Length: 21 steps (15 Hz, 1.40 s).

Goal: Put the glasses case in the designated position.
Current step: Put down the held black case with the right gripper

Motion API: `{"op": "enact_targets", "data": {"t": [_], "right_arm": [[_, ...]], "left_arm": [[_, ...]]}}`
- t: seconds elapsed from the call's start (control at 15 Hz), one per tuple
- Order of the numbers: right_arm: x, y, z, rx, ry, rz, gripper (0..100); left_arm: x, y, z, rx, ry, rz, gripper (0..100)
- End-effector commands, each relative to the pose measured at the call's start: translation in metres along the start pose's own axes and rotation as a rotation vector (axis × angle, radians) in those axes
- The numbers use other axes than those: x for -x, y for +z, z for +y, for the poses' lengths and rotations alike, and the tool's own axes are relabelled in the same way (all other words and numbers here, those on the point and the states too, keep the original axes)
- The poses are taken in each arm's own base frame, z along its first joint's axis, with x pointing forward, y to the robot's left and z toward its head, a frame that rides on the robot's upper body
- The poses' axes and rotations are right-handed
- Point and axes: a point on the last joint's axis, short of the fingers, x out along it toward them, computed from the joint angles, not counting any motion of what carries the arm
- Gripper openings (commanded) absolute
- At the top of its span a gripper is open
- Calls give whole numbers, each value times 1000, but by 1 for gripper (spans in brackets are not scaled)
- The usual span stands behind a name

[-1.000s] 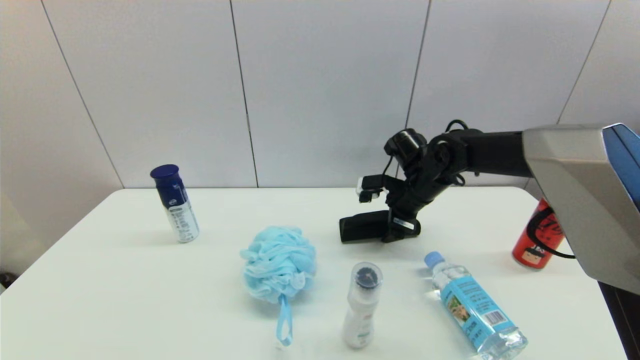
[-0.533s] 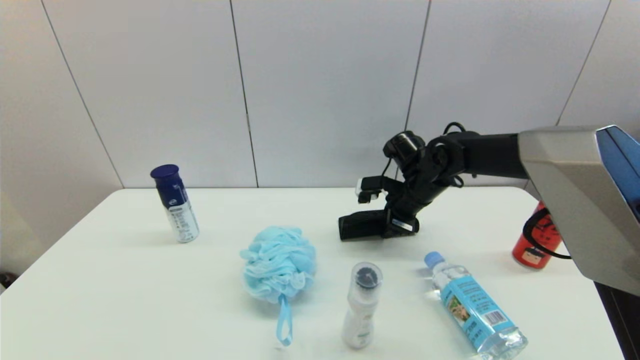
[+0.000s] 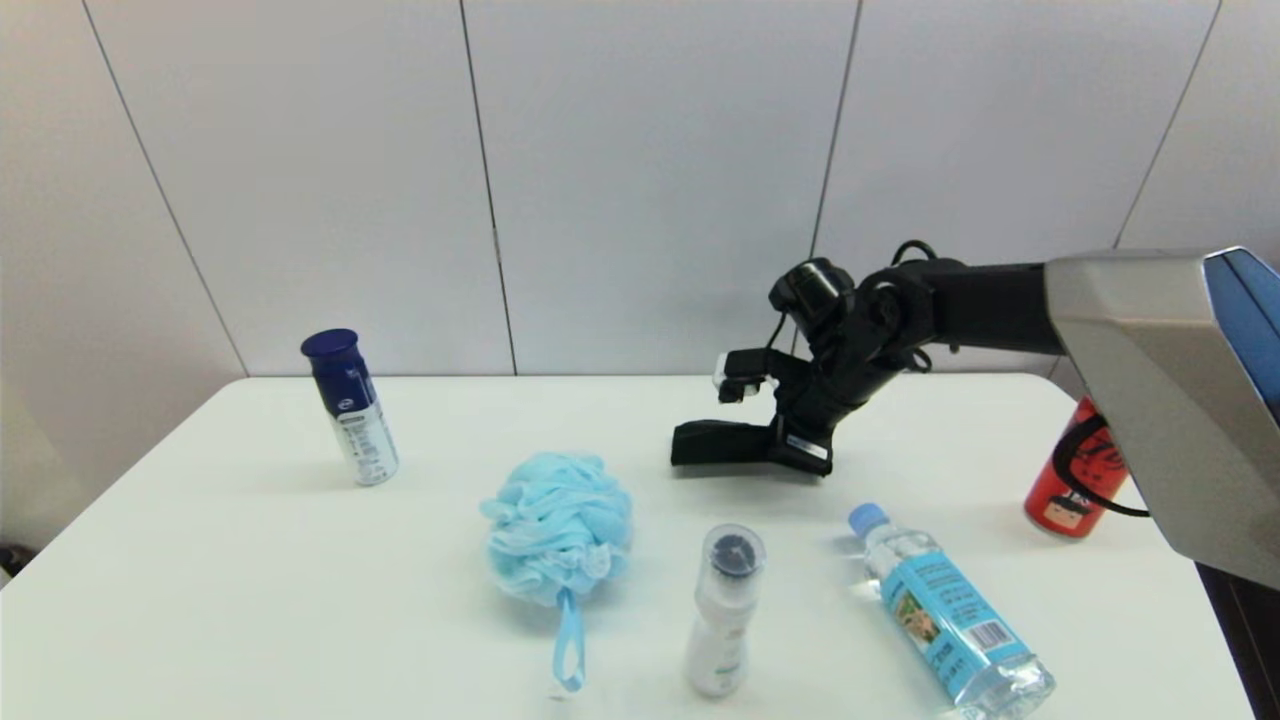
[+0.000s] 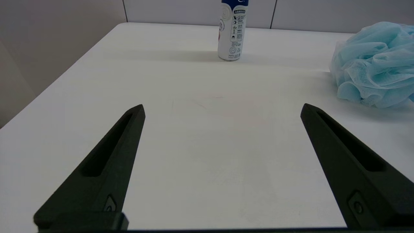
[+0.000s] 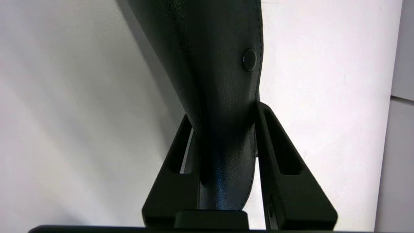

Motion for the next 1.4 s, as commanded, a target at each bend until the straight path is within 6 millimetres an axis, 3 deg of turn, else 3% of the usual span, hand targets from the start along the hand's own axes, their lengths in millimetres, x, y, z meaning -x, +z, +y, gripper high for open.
{"op": "enact_targets", "data": {"t": [0.07,0.53,0.8,1.13,1.4], "right_arm": [[28,1,-6,-2,-48,-31,0],[83,7,-9,-53,-134,-108,0],[101,36,13,-75,-126,-179,0],[108,73,48,-71,-79,-236,0],[95,87,62,-62,-74,-207,0]], "left_arm": [[0,0,0,0,1,1,100],[0,0,0,0,1,1,100],[0,0,0,0,1,1,100],[0,0,0,0,1,1,100],[0,0,0,0,1,1,100]]}}
